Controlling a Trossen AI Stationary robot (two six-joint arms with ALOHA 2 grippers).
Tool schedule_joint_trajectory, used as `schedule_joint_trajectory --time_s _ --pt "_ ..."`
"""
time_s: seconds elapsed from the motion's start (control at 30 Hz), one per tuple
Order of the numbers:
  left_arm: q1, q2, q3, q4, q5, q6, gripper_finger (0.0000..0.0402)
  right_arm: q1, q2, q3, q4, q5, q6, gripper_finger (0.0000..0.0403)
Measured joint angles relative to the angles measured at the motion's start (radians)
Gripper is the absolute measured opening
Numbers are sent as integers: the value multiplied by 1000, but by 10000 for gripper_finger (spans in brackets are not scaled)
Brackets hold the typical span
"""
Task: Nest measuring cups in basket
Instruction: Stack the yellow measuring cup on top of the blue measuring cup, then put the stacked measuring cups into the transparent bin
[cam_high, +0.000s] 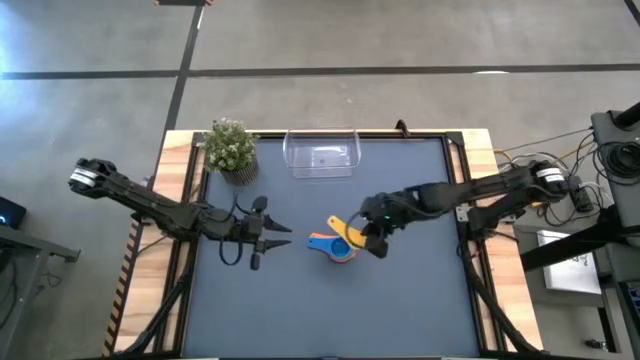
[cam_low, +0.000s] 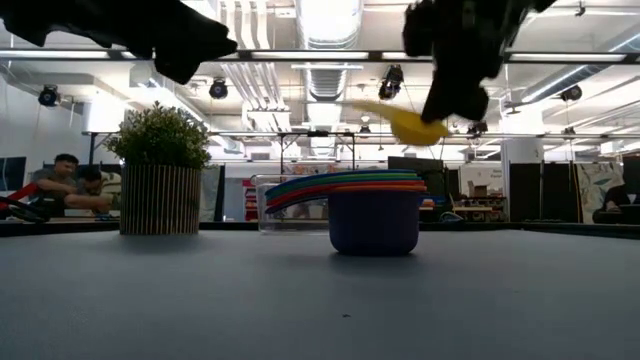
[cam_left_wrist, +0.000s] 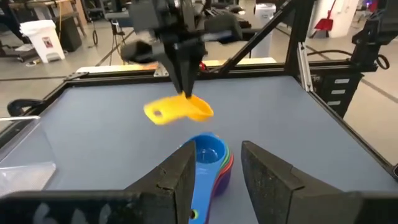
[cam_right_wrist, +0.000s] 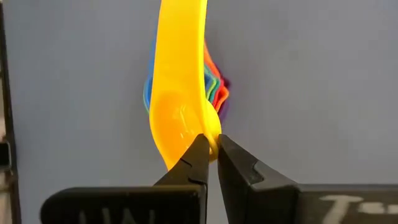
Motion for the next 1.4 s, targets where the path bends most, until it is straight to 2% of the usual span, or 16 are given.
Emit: schedule_joint_trajectory --time_s 0.13,0.27,0.47,0.6,0.73,1.13,1.4 --pt "0 -76 -58 1 -18 -4 106 -30 106 72 2 -83 -60 11" --pt "0 -144 -114 6 -49 -37 99 -29 215 201 -14 -137 -147 11" --pt "-2 -207 -167 51 -45 -56 94 -33 366 395 -191 -147 -248 12" --pt "-2 -217 -171 49 -37 -57 94 -35 432 463 -261 -147 -283 12" --pt "-2 -215 -170 54 -25 -55 94 -44 458 480 -299 -147 -290 12" --pt "-1 -210 -167 54 -25 -46 94 -55 435 474 -285 -146 -317 19" --pt "-1 -209 -167 55 -25 -46 94 -55 435 473 -302 -146 -317 103"
